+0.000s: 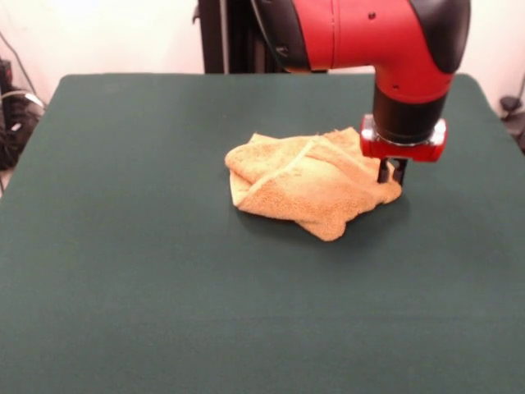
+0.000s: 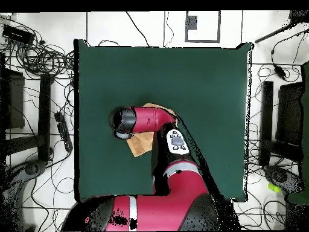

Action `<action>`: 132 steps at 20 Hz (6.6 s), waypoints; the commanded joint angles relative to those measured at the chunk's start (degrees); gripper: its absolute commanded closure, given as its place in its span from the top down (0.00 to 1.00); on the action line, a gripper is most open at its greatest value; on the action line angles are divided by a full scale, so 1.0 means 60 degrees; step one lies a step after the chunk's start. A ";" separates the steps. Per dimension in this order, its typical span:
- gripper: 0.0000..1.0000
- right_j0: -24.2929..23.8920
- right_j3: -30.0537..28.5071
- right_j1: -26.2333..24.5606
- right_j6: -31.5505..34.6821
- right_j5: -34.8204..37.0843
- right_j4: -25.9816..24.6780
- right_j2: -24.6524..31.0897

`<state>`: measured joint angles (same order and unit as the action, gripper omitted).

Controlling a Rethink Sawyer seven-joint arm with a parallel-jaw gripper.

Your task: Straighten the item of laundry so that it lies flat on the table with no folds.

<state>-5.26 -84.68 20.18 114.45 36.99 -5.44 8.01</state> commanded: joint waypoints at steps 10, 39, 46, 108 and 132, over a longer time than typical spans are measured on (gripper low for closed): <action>0.00 -0.0535 0.0438 -0.1902 -0.0808 0.1073 -0.0132 0.1202; 0.00 -0.1040 0.7400 -0.3951 -0.3180 0.9170 -0.1369 0.2315; 0.00 -0.0939 0.9427 -0.4682 -0.3224 1.0071 -0.1997 0.2758; 0.00 -0.3464 0.0865 0.0090 -0.1179 0.5300 0.0066 0.3936; 0.00 -0.3892 -0.0620 0.0256 -0.1484 0.4954 -0.0243 0.4469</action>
<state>-29.90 -79.17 22.06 113.98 71.06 -6.81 28.71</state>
